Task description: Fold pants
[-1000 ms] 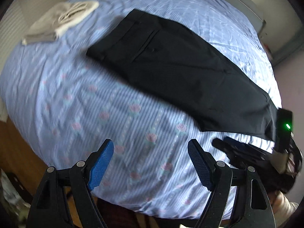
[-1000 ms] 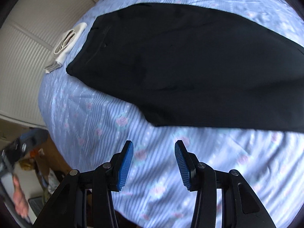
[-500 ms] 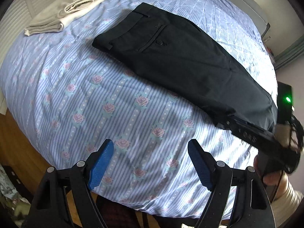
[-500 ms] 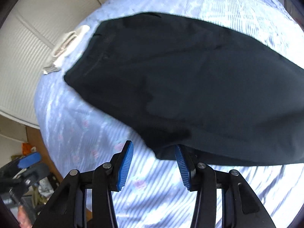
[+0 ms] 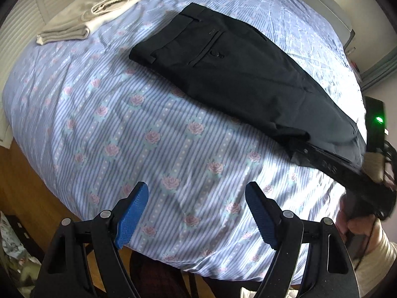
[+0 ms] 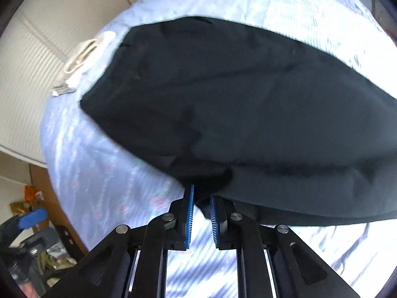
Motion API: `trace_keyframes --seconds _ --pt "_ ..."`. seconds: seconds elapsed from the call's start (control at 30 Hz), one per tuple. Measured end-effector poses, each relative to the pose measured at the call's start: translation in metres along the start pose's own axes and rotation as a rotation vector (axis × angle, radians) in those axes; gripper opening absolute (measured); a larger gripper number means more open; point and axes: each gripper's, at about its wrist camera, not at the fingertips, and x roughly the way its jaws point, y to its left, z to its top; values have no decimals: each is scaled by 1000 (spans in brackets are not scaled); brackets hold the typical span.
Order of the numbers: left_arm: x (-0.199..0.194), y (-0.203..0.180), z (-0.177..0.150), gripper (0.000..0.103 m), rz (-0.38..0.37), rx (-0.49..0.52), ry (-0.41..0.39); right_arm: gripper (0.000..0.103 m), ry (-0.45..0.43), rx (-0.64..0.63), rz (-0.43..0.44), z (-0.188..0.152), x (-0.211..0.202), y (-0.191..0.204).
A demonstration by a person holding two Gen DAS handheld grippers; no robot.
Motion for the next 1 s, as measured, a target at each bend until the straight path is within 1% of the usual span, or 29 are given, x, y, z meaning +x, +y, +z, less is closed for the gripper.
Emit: trace_keyframes --seconds 0.03,0.07,0.1,0.13,0.17,0.2,0.27,0.3,0.33,0.37,0.4,0.47,0.57,0.63,0.7,0.77,0.87,0.93,1.0 --pt "0 1 0 80 4 0 2 13 17 -5 15 -5 1 4" --pt "1 1 0 80 8 1 3 11 36 -3 28 -10 3 4" --pt "1 1 0 80 13 4 4 2 86 2 93 -19 11 6" --pt "0 1 0 80 19 6 5 2 117 -2 100 -26 16 8" --pt "0 1 0 80 22 8 5 2 143 -19 86 -34 21 12" --pt "-1 1 1 80 26 11 5 2 161 -22 96 -40 23 16" --pt "-4 2 3 80 36 25 -4 3 191 25 128 -46 19 16" --pt "-7 3 5 80 44 31 -12 6 197 53 131 -47 12 16" --pt "-10 5 9 80 51 40 -22 9 191 59 113 -47 5 16" --pt "-12 7 11 80 53 45 -26 20 175 65 87 -45 -2 15" --pt "-14 10 16 80 54 51 -31 36 148 79 57 -44 -12 14" --pt "-19 17 28 80 51 66 -38 48 109 117 30 -32 -27 11" --pt "-22 31 52 80 37 92 -50 49 68 190 13 -13 -49 1" --pt "-21 44 73 80 26 102 -54 51 37 241 -17 6 -58 0" --pt "-16 57 93 80 -8 98 -46 54 13 286 -48 17 -61 6" --pt "-8 69 117 80 -49 102 -25 54 2 326 -72 32 -57 15" --pt "1 76 154 80 -85 179 -16 54 -12 376 -92 48 -51 31" --pt "10 73 185 80 -122 258 -14 54 -21 402 -117 59 -49 35" --pt "16 69 209 79 -159 315 -19 54 -20 417 -140 72 -39 45"
